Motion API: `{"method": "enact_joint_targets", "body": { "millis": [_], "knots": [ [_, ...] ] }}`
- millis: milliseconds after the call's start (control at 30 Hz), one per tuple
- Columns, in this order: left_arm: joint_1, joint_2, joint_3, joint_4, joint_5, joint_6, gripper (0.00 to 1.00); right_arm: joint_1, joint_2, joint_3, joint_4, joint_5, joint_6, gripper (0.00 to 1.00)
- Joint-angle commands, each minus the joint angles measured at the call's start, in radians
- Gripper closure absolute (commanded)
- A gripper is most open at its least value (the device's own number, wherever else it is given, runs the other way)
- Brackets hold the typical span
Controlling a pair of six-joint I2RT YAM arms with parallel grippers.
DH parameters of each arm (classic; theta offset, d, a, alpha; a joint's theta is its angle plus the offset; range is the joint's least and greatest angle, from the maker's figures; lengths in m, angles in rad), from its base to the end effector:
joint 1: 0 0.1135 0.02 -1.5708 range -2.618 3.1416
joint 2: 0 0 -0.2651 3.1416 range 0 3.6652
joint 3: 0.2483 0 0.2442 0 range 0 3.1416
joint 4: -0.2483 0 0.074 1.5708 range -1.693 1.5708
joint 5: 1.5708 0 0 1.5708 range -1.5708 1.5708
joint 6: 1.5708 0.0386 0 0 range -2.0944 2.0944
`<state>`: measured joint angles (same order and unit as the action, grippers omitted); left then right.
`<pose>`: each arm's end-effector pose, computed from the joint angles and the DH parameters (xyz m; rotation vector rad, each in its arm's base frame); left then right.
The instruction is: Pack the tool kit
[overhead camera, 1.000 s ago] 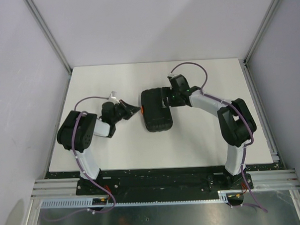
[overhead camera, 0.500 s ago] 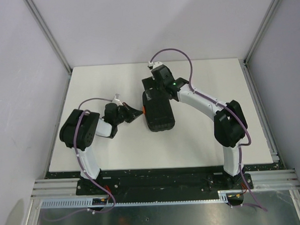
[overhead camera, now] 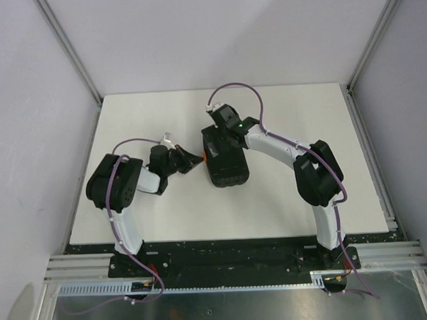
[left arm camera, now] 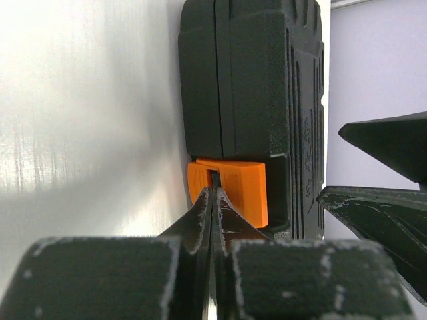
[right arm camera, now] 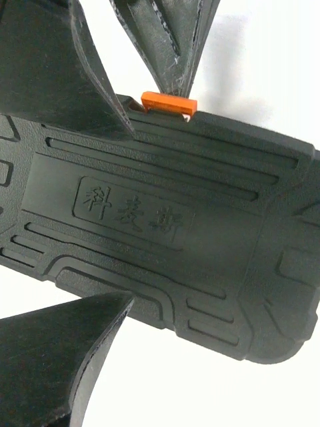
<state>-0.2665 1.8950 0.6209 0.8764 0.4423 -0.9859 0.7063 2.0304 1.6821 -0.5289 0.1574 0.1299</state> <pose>0.3154 -0.1032 0.1138 -0.4507 2.1006 -1.2147 0.3480 0.2889 0.2405 -0.6270 2.3598 0.1822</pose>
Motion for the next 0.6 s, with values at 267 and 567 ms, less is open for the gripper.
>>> {"method": "enact_joint_targets", "body": {
  "millis": [267, 567],
  "knots": [
    [-0.023, 0.049, 0.06, 0.033, -0.006, 0.038, 0.99, -0.047, -0.026, -0.023, -0.015, 0.146, 0.06, 0.01],
    [-0.034, 0.015, 0.07, 0.033, 0.011, 0.045, 1.0, -0.145, -0.018, -0.11, 0.002, -0.103, 0.131, 0.03]
  ]
}}
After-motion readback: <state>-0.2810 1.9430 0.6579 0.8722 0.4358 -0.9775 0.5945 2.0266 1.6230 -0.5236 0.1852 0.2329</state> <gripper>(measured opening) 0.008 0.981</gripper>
